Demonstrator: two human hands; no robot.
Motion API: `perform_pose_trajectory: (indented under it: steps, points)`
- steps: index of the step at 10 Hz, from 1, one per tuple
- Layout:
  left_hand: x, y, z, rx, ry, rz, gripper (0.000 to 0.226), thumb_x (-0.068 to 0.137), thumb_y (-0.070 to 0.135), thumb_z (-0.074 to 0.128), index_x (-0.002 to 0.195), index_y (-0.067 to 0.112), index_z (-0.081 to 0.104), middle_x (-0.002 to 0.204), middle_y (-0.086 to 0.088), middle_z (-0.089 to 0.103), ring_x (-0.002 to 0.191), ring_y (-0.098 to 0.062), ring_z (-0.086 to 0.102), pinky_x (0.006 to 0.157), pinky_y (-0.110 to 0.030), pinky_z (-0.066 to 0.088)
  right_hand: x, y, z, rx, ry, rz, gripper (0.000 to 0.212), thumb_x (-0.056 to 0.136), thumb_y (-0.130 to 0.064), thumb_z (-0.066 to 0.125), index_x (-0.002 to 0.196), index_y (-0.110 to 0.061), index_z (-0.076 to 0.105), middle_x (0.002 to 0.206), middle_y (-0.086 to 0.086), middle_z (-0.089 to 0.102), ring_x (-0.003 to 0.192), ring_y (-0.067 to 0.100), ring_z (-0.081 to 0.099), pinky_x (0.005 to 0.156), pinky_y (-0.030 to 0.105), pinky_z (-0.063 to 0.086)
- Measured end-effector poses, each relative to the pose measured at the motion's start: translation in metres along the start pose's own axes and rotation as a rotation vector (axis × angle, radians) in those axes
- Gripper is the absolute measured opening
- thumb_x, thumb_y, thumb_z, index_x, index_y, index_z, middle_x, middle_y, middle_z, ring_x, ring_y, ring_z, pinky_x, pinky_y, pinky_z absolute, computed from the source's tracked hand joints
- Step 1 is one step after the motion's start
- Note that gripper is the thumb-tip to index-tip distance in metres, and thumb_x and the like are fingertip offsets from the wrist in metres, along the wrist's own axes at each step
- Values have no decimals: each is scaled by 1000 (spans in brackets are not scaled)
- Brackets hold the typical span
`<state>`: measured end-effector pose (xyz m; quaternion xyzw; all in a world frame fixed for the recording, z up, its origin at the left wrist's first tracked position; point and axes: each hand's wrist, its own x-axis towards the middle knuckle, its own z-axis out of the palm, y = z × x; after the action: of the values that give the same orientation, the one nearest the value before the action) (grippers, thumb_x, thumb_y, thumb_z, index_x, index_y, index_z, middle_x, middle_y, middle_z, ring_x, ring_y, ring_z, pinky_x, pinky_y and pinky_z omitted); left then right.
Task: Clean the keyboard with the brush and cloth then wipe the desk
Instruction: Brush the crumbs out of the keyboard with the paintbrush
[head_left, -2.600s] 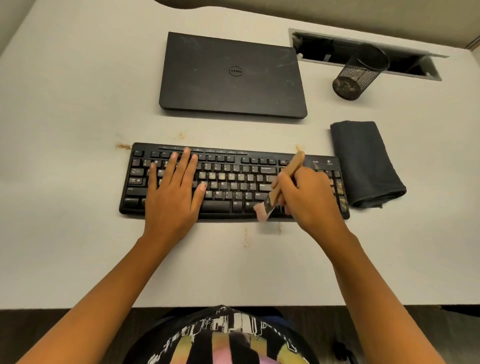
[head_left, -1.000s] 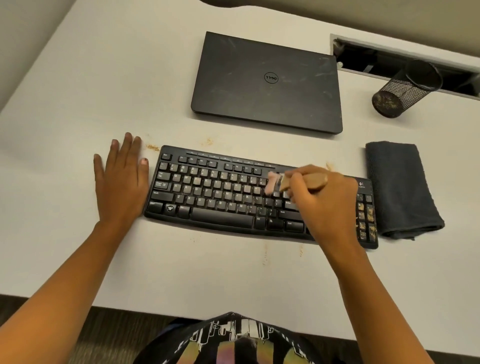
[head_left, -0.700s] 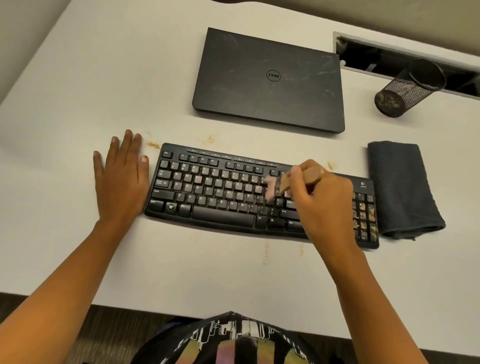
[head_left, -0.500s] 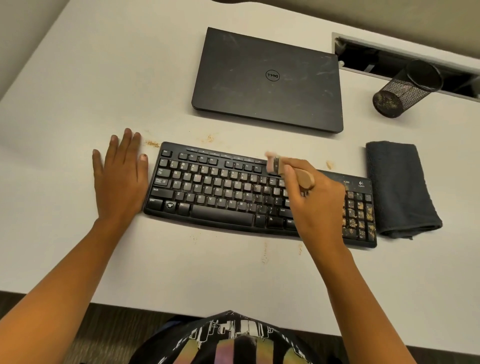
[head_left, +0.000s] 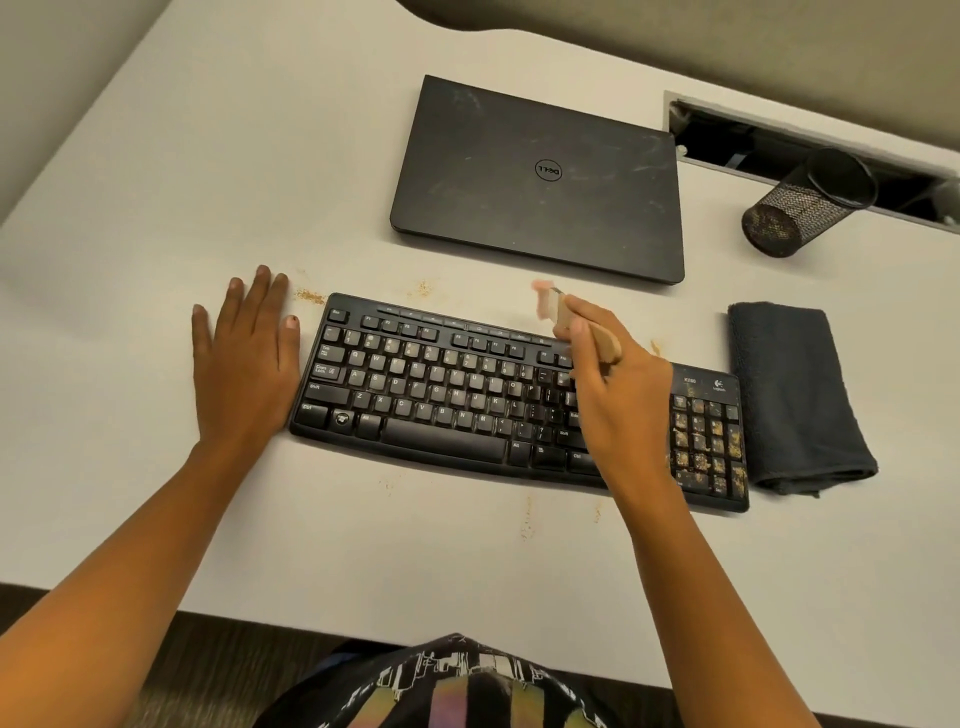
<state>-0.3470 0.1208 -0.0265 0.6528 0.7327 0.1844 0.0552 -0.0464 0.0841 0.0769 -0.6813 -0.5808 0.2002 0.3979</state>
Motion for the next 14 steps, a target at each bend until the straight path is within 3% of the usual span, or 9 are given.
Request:
perform_pose_trajectory:
  steps: [2,3,4,5,6,7,9,12,14]
  points:
    - [0,0,0,-11,2,-6,47,106,26,29,152,16,31,160,-3,27,149,-23,18,119,-48,5,-1,-14,-3,70,-127,101,27,99,-15,48,82,-19,68,73,-3,69,59,29,63,55,52,52]
    - [0,0,1,-7,5,-5,48,106,27,28,152,16,31,160,-3,27,149,-23,18,119,-49,5,3,-4,-24,-75,36,228,39,99,-16,47,66,-32,57,64,-17,61,51,14,58,46,29,49]
    - [0,-1,1,-4,6,-5,47,106,26,29,152,16,31,160,-3,27,149,-23,18,119,-48,5,3,-4,-34,-192,93,211,39,100,-19,45,65,-30,56,67,-16,61,51,3,57,44,17,42]
    - [0,-1,0,-8,-3,-10,47,106,26,29,152,17,30,160,-2,26,149,-22,17,120,-48,4,1,-17,-15,-36,-40,173,31,101,-21,44,75,-28,60,74,-6,66,57,19,60,49,33,49]
    - [0,-1,0,-5,-5,-8,48,106,27,28,153,17,29,160,-2,26,149,-22,17,120,-48,4,2,-24,3,108,-164,179,25,101,-21,44,87,-29,63,76,-1,68,63,23,63,51,33,52]
    - [0,0,0,-6,-10,1,50,105,30,25,153,17,29,160,-2,25,149,-22,16,120,-48,4,12,-14,1,184,-185,305,21,100,-18,46,99,-16,67,76,3,68,59,7,61,51,15,48]
    - [0,-1,0,-12,-4,-2,48,106,26,29,153,17,29,160,-3,26,149,-22,16,120,-48,4,15,27,-66,-13,85,407,25,96,-16,48,93,-9,72,70,2,68,51,2,59,50,12,48]
    - [0,1,0,-13,-7,-9,46,107,24,31,152,15,31,160,-3,26,149,-23,18,119,-49,4,10,30,-62,-81,149,203,23,100,-23,46,86,-19,64,77,4,67,68,18,63,60,23,48]
    - [-1,1,-1,-13,1,3,46,106,23,32,152,15,32,159,-5,28,149,-25,19,119,-50,5,-1,42,-79,-190,46,173,40,101,-24,43,80,2,64,69,19,63,66,35,59,58,36,43]
